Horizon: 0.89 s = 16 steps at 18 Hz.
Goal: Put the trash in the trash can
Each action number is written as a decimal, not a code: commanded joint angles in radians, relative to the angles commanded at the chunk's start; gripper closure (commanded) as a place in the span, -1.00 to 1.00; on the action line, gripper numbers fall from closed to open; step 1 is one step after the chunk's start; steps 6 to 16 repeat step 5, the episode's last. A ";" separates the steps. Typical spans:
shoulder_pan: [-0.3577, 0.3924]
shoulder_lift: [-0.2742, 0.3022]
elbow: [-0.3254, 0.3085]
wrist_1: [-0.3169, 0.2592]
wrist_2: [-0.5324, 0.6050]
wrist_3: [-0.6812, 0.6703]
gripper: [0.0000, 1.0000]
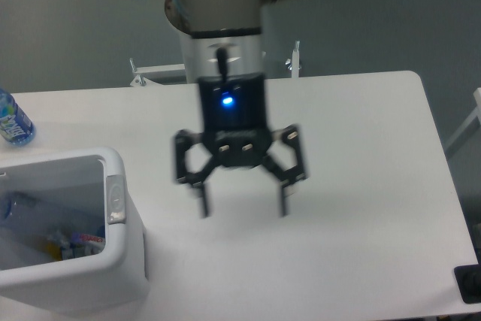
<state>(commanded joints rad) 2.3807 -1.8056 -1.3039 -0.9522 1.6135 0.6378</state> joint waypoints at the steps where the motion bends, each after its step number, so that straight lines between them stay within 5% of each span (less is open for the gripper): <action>1: 0.005 0.008 -0.003 -0.034 0.020 0.044 -1.00; 4: 0.026 0.018 -0.006 -0.072 0.034 0.157 -1.00; 16: 0.029 0.025 -0.009 -0.079 0.034 0.160 -1.00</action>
